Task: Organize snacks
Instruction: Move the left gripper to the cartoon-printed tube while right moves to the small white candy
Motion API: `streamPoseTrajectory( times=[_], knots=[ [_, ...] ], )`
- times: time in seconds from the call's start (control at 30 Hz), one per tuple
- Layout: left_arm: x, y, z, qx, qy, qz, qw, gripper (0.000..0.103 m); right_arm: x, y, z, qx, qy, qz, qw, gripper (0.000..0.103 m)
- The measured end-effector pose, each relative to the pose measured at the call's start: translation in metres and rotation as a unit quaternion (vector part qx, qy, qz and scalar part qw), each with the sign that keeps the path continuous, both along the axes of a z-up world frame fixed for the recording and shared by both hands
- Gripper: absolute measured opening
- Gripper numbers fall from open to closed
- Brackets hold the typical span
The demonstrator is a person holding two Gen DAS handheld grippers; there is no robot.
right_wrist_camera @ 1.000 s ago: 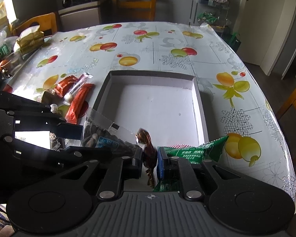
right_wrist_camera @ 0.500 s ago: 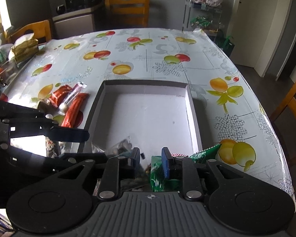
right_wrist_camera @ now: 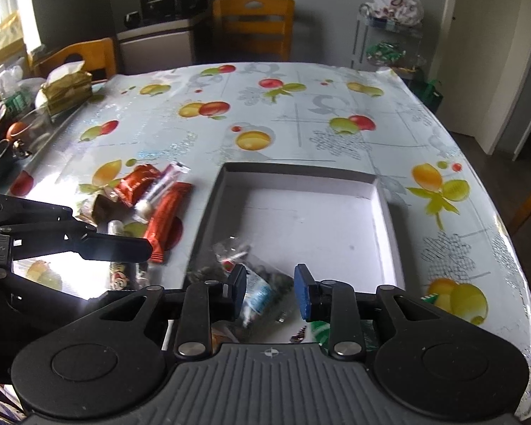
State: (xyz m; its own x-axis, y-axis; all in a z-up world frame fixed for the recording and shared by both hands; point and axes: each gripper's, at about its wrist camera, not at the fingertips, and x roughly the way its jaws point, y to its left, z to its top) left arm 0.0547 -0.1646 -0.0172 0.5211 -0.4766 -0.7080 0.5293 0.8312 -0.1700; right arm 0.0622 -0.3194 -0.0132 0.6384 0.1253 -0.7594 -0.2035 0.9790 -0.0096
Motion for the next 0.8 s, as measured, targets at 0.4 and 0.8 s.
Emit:
streamPoseTrajectory(
  times=[0.4,0.8],
  knots=[
    [0.002,0.048,-0.006,0.016,0.015,0.08,0.9965,0.048,0.009,0.037,-0.001,0.002,0.003,0.045,0.999,0.038],
    [0.006,0.082,-0.027,0.04,0.047,0.153,0.9863,0.048,0.011,0.065,-0.004,0.001,0.01,0.087,0.996,0.04]
  ],
)
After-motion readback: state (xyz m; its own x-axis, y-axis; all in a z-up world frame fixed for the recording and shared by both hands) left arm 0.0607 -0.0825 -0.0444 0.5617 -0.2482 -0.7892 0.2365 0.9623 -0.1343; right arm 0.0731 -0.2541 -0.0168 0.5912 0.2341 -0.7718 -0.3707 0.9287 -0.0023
